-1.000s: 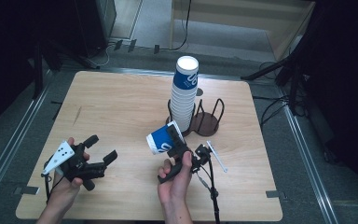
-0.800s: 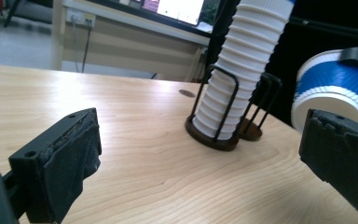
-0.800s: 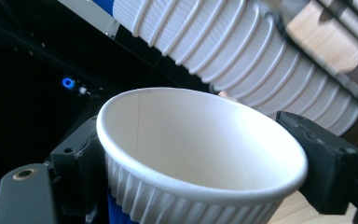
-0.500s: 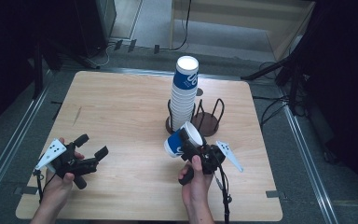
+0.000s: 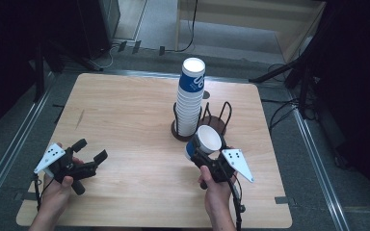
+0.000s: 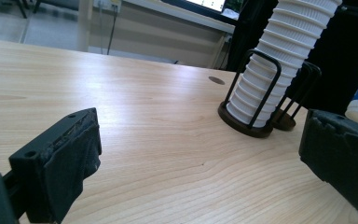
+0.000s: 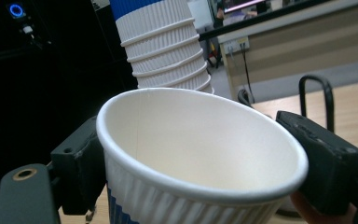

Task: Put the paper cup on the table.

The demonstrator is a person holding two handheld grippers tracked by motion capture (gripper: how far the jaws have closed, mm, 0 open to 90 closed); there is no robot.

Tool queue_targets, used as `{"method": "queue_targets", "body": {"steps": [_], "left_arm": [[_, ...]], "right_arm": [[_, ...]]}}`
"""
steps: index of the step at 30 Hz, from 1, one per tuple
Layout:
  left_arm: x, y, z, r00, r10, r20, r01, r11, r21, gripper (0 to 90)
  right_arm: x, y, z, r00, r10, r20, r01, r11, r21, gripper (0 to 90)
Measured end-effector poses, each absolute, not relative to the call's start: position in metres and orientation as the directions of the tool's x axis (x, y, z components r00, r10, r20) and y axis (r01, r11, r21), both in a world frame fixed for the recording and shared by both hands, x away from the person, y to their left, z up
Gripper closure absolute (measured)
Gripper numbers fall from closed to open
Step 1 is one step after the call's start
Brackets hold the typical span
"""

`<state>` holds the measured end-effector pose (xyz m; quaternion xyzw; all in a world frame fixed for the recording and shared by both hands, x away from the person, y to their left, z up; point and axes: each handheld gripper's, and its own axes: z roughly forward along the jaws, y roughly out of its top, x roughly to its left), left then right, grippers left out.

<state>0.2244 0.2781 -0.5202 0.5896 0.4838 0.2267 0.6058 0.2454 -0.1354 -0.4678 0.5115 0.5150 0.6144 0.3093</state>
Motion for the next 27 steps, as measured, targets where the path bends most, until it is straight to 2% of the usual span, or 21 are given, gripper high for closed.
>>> {"method": "queue_targets", "body": {"steps": [3, 4, 11, 19, 27], "left_arm": [[0.225, 0.28, -0.521, 0.422, 0.85, -0.316, 0.299, 0.199, 0.933, 0.0], [0.225, 0.281, -0.522, 0.42, 0.852, -0.311, 0.3, 0.193, 0.934, 0.0], [0.226, 0.289, -0.524, 0.394, 0.869, -0.298, 0.309, 0.179, 0.934, 0.0], [0.227, 0.297, -0.53, 0.348, 0.894, -0.283, 0.32, 0.17, 0.932, 0.0], [0.227, 0.307, -0.537, 0.31, 0.906, -0.287, 0.319, 0.186, 0.929, 0.0]], "right_arm": [[0.244, -0.136, -0.468, -0.286, 0.92, 0.268, 0.128, -0.241, 0.962, 15.3], [0.243, -0.137, -0.468, -0.287, 0.933, 0.219, 0.105, -0.197, 0.975, 15.3], [0.243, -0.143, -0.47, -0.286, 0.955, 0.074, 0.05, -0.063, 0.997, 15.1], [0.25, -0.161, -0.476, -0.268, 0.962, 0.056, 0.054, -0.043, 0.998, 15.0], [0.266, -0.184, -0.49, -0.201, 0.979, 0.042, 0.073, -0.028, 0.997, 15.0]]}}
